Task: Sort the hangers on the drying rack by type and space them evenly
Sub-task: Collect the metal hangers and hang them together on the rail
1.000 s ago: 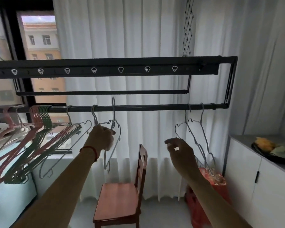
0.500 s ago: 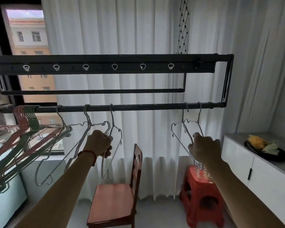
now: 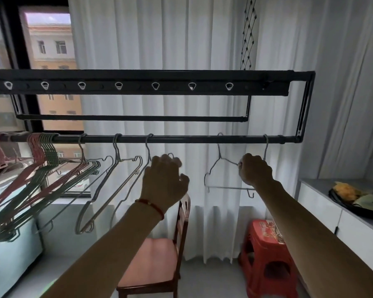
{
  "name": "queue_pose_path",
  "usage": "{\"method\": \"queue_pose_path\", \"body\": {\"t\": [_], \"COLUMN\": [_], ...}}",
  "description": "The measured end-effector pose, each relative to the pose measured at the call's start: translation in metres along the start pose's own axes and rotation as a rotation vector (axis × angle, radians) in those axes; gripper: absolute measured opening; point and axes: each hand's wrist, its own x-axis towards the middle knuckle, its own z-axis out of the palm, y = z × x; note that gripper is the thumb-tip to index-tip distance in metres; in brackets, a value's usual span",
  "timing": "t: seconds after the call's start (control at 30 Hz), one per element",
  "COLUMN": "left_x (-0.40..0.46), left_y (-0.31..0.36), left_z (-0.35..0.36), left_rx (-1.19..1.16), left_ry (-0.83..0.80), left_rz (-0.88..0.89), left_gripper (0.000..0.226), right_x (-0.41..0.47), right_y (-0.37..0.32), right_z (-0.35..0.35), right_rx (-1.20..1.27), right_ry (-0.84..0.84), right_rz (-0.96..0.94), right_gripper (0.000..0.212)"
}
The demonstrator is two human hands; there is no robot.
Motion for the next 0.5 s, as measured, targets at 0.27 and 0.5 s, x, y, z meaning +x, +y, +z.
{"method": "queue_pose_path", "body": {"t": [0.27,0.5], "left_x": [-0.013,-0.015], "left_y": [-0.002,-0.028], "left_z": [0.043,0.045], "left_rx": [-0.315,-0.559], "left_ry": [-0.394,-0.628], "left_rz": [-0.149,-0.292], "left_gripper": [0.051,0.032], "right_x": [-0.015,-0.02], "right_y": [0.01,0.04], "right_z": [-0.011,-0.045], "right_rx": [0.269,0.649], "right_ry": [-0.393,-0.458], "right_rz": [-0.379,-0.491], "right_gripper": [0.014,0.011]}}
